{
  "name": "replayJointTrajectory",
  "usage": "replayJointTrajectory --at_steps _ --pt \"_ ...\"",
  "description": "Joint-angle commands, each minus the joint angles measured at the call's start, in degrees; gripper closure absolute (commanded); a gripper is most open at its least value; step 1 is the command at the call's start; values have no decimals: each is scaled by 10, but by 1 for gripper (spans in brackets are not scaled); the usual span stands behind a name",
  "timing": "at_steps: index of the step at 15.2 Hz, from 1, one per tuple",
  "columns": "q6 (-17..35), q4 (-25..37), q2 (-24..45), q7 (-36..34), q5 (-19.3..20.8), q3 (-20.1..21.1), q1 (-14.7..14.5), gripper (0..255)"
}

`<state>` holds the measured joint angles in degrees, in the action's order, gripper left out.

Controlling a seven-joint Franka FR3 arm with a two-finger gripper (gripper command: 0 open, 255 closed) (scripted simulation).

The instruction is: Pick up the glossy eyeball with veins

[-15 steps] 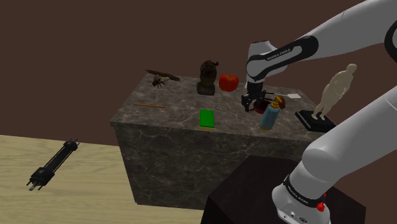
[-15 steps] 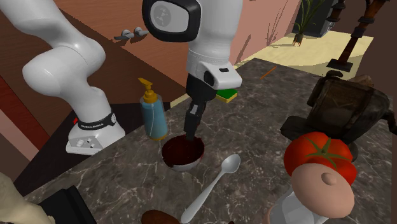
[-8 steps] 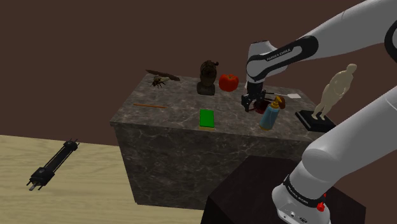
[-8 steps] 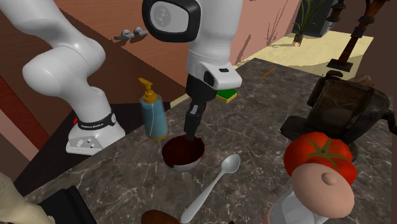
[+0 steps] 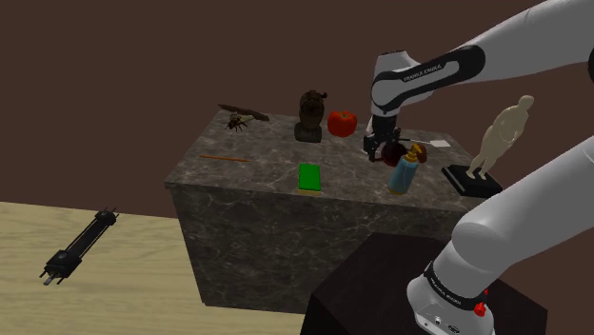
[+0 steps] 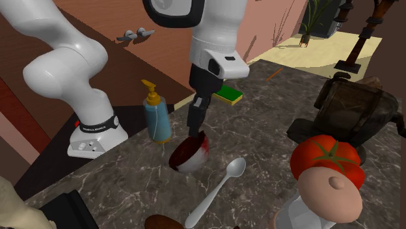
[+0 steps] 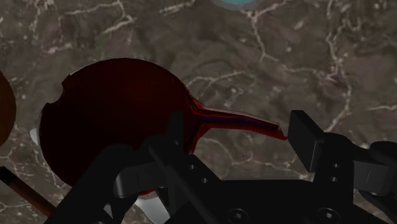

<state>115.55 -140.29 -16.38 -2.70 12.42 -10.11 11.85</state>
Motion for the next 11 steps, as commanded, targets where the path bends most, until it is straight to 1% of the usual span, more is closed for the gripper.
replayJointTrajectory --at_steps 1,9,11 --pt "-16 9 -6 1 -1 1 -1 255" --pt "-81 51 -30 8 -5 6 -2 255" --pt "-82 52 -31 9 -5 6 -2 255"
